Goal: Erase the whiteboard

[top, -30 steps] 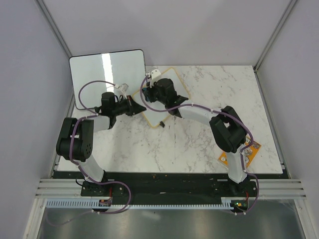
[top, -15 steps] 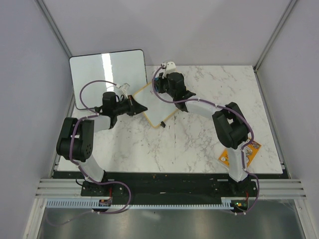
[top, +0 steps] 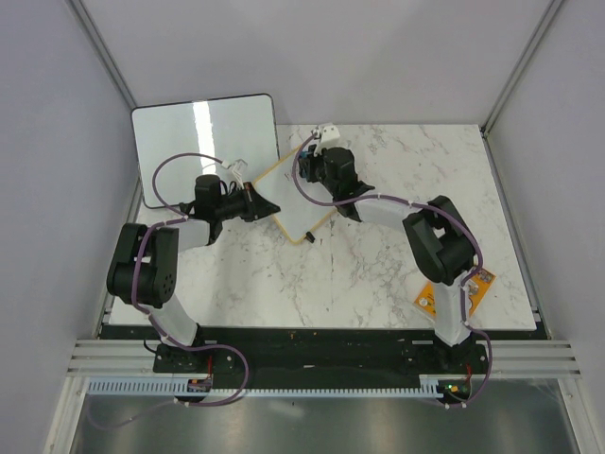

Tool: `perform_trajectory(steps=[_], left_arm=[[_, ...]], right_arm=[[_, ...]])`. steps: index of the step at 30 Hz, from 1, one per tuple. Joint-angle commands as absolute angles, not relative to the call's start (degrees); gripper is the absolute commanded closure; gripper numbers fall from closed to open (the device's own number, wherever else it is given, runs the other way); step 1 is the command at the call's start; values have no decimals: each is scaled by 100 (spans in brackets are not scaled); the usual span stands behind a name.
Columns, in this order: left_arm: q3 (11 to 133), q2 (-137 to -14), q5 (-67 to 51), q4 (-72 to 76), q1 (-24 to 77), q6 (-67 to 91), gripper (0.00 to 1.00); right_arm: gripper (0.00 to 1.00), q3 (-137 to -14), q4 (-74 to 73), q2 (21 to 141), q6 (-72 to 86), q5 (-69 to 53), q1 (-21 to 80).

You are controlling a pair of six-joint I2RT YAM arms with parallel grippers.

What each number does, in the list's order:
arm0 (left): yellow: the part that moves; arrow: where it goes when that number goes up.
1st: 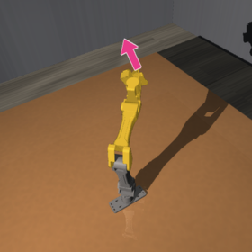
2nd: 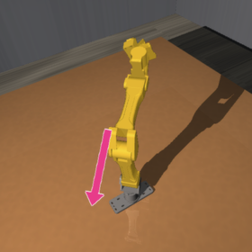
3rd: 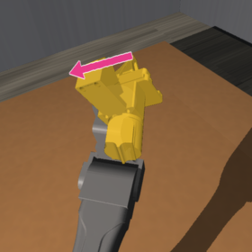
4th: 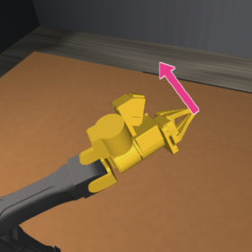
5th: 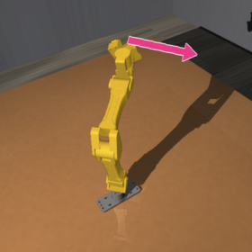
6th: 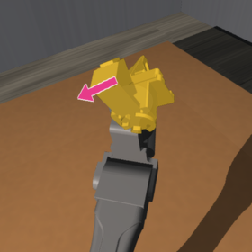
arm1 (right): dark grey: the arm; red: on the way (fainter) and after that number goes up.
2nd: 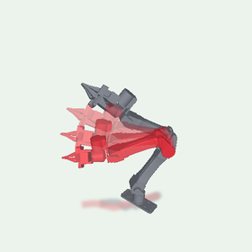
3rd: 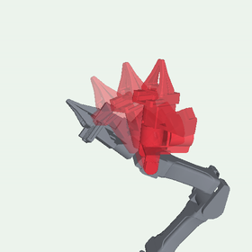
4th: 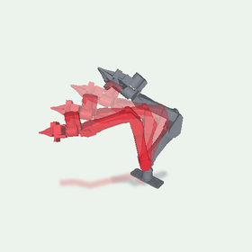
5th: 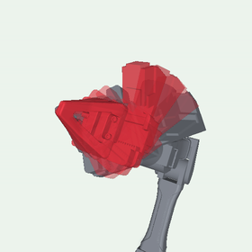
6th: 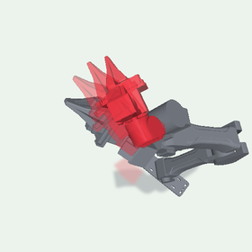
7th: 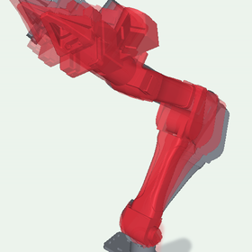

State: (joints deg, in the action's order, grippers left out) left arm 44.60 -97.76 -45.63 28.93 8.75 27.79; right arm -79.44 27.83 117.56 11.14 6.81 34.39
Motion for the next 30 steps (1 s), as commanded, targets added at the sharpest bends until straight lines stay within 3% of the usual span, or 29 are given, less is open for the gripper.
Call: perform_trajectory(steps=[1, 14, 30], left_arm=[[4359, -9668, -5537, 2435, 1380, 1512, 98], [4351, -9633, -5502, 2391, 1406, 1477, 98], [4359, -9580, -5493, 2320, 1406, 1441, 98]], right_arm=[[100, -7471, 1705, 11962, 686, 449, 4060], [100, -7523, 1556, 12006, 474, 403, 4623], [100, -7980, 888, 12454, 1432, 870, 2848]])
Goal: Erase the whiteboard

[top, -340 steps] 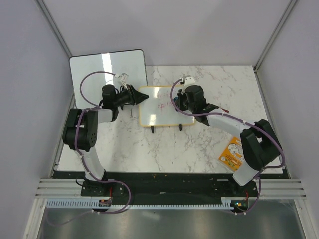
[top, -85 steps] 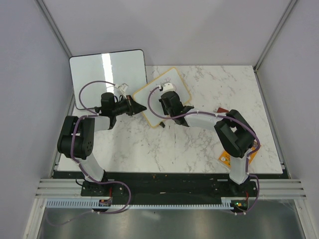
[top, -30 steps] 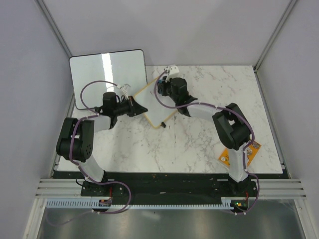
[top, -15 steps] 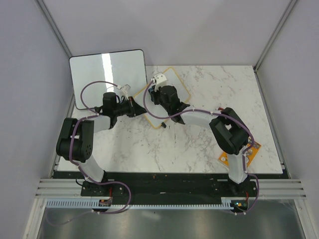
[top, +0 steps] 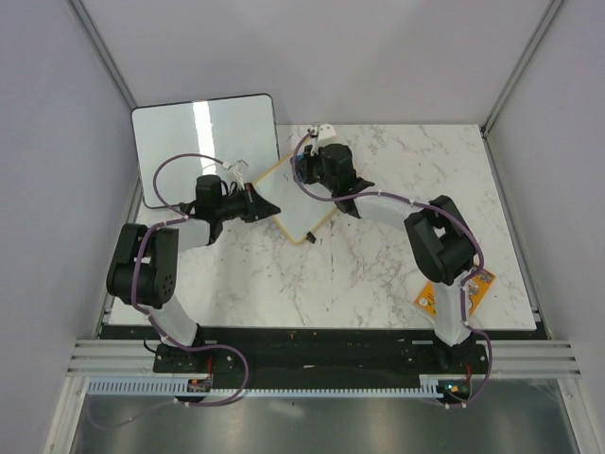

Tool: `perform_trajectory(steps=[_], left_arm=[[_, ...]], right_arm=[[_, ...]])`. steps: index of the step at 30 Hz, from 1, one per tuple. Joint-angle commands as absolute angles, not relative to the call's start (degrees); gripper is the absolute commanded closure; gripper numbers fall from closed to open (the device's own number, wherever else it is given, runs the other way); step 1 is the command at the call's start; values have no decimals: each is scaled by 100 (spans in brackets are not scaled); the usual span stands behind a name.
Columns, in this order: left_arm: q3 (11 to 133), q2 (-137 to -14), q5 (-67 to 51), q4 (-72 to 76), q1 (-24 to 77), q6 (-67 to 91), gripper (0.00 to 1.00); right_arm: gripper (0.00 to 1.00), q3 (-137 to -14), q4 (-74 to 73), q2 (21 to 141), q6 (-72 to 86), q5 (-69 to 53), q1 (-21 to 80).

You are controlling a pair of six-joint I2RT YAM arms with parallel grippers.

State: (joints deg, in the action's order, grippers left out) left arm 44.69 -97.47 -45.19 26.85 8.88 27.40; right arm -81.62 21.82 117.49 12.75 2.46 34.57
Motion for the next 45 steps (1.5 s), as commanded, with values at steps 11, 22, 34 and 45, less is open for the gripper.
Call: perform_trajectory(steps=[11, 22, 34, 45], left_arm=[[4386, -9624, -5546, 2312, 1415, 1459, 98], [4395, -9659, -5563, 2312, 1441, 1450, 98], [4447, -9668, -5590, 2285, 1441, 1441, 98], [4421, -9624, -5581, 2268, 1441, 1441, 98]], right_arm=[[100, -8007, 378, 12463, 1635, 379, 2820], [100, -7839, 379, 12023, 1019, 361, 4340], [100, -7682, 18, 11909, 1125, 394, 4869], [100, -7778, -351, 12287, 1731, 527, 3816]])
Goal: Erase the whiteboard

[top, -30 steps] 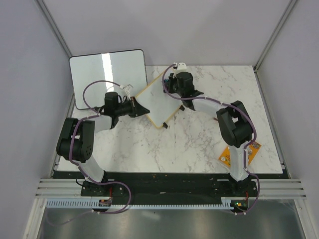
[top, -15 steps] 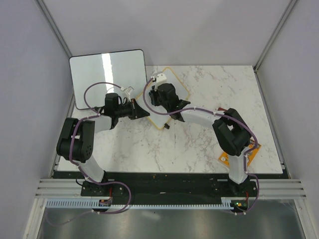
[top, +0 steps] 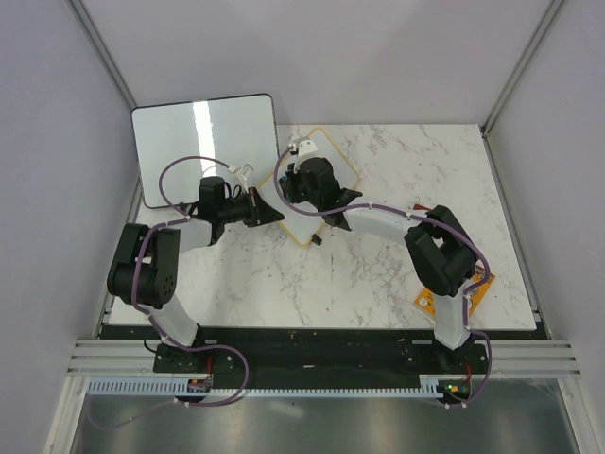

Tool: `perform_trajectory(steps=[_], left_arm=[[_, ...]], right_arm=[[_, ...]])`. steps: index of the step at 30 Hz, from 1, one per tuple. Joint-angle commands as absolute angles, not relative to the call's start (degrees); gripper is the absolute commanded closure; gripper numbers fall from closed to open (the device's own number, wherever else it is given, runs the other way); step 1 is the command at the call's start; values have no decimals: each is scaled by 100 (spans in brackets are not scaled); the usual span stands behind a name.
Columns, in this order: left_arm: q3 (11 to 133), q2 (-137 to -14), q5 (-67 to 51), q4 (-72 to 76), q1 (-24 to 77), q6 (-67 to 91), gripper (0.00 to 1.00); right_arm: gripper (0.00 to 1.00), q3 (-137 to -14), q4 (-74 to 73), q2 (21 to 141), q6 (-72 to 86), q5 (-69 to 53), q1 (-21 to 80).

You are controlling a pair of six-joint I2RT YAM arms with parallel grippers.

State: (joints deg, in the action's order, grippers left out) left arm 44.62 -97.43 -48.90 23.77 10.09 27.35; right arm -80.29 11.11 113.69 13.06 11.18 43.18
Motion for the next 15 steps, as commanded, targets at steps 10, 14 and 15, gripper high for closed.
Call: perform_trajectory(steps=[10, 14, 15], left_arm=[[4430, -9598, -5590, 2268, 1441, 1450, 98], [4430, -9589, -5590, 2268, 1441, 1450, 98], [4421, -9580, -5590, 2250, 1433, 1450, 98]], right_arm=[[100, -8314, -457, 12796, 1889, 703, 2849], [100, -8656, -816, 13121, 2232, 844, 2584], [100, -8753, -861, 13174, 2267, 861, 2532]])
